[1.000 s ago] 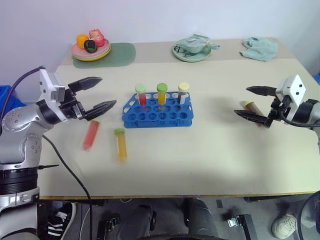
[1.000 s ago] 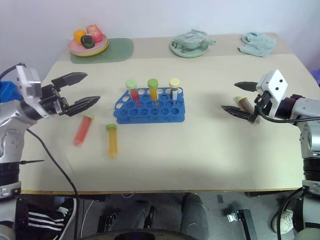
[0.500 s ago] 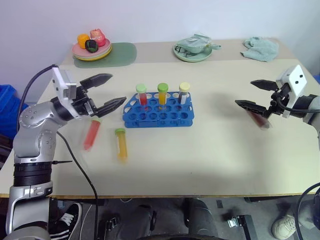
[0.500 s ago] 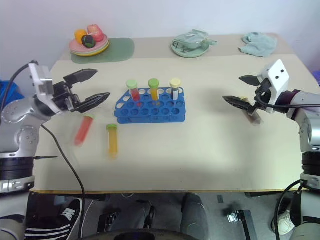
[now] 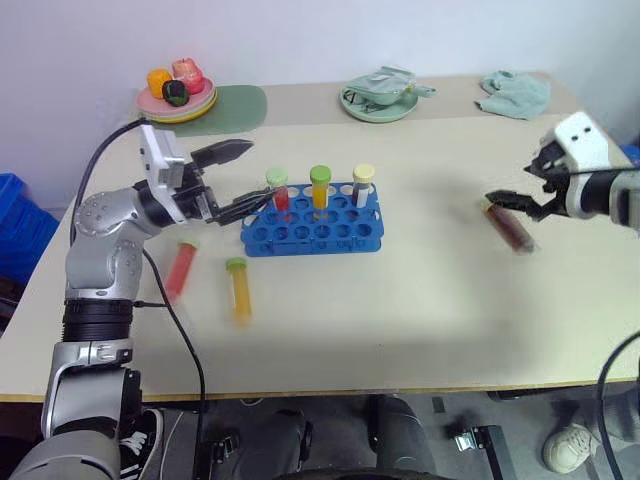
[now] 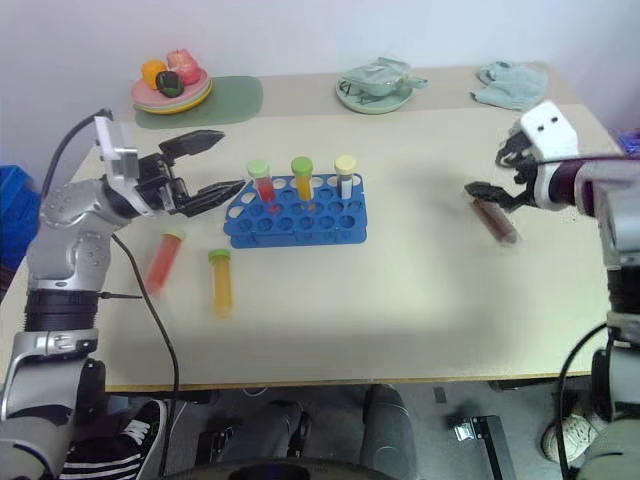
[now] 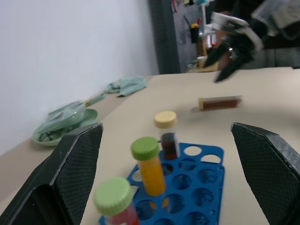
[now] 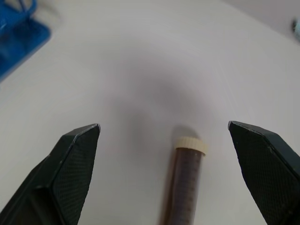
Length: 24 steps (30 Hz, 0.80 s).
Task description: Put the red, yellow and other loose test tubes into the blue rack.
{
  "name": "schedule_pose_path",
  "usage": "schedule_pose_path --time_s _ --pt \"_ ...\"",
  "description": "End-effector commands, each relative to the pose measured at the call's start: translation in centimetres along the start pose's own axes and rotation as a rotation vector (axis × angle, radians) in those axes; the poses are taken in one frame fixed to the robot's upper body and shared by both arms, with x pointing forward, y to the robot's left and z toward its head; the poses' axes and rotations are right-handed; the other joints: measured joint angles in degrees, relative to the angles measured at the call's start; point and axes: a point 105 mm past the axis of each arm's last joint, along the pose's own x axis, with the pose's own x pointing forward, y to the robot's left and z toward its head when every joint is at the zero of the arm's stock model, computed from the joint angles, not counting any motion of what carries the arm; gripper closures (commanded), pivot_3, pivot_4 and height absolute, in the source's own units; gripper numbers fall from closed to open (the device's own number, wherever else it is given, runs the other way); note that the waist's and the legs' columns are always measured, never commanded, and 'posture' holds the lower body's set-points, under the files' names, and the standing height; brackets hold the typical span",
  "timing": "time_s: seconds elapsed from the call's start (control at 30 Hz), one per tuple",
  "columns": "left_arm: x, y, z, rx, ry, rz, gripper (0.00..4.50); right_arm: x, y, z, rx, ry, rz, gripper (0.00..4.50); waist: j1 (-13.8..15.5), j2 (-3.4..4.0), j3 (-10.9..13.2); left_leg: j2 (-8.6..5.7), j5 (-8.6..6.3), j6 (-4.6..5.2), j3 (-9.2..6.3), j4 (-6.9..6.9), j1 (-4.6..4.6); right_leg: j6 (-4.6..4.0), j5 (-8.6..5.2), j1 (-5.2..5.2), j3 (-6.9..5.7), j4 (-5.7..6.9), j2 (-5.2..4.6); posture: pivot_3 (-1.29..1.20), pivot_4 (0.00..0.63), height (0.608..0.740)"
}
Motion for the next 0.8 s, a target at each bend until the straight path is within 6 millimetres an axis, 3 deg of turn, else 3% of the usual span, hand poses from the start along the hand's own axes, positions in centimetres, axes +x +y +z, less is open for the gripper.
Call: schedule_pose_path --time_s 0.03,0.13,0.3,0.5,0.8 --pt "-0.1 -1.1 0.8 -0.013 -0.026 -0.035 0.02 0.4 -1.6 -1.5 0.084 0.125 -0.040 0.00 -0.05 -0.01 0.00 0.04 0.00 0.00 0.04 0.00 -0.03 0.00 0.05 -0.01 0.00 -0.05 0.04 0.00 0.150 0.740" --pt "-0.7 -2.1 0.9 -0.076 -0.018 -0.062 0.02 1.3 -1.6 -2.6 0.189 0.223 -0.014 0.00 -0.36 -0.01 0.00 0.05 -0.02 0.05 0.21 -0.02 -0.07 0.01 0.06 -0.05 0.04 -0.08 0.03 0.00 0.150 0.740" --pt "-1.9 -3.7 0.8 -0.178 0.026 -0.104 0.02 2.9 -2.2 -4.1 0.177 0.306 -0.048 0.00 -1.57 0.00 0.01 0.08 -0.03 0.04 0.24 -0.03 -0.08 0.01 0.07 -0.13 0.09 -0.08 0.06 0.00 0.150 0.740" --pt "-3.4 -5.4 0.7 -0.256 0.087 -0.121 0.02 4.7 -1.2 -4.2 0.202 0.307 -0.004 0.00 -2.66 0.01 0.01 0.12 -0.03 0.03 0.23 -0.08 -0.05 0.01 0.06 -0.20 0.17 -0.03 0.11 0.00 0.150 0.740" --pt "-4.8 -6.2 0.9 -0.308 0.126 -0.115 0.02 6.2 -0.1 -4.4 0.216 0.300 0.015 0.00 -3.12 0.03 0.01 0.13 -0.03 0.03 0.23 -0.10 -0.05 0.00 0.06 -0.22 0.18 -0.01 0.13 0.00 0.150 0.740"
